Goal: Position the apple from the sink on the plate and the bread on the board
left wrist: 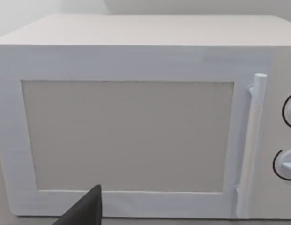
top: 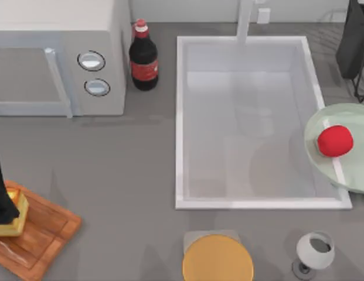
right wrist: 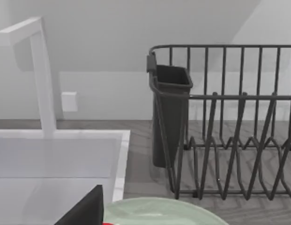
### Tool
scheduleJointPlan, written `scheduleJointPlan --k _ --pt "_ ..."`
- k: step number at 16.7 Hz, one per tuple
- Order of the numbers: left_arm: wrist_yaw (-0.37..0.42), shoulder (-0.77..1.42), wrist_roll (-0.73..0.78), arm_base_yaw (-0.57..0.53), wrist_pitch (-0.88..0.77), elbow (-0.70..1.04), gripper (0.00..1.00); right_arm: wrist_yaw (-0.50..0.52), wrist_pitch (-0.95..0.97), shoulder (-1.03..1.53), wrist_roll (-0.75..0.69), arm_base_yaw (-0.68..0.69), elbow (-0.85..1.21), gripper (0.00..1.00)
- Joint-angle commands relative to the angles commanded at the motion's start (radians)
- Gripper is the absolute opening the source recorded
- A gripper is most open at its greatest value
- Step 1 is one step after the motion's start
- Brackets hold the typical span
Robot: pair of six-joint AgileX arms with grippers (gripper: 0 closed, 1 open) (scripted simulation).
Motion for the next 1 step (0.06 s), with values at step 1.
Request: scheduleJointPlan --k 1 --pt "0.0 0.0 0.0 0.0 0.0 0.0 1.0 0.0 0.0 0.0 0.0 0.0 0.0 1.0"
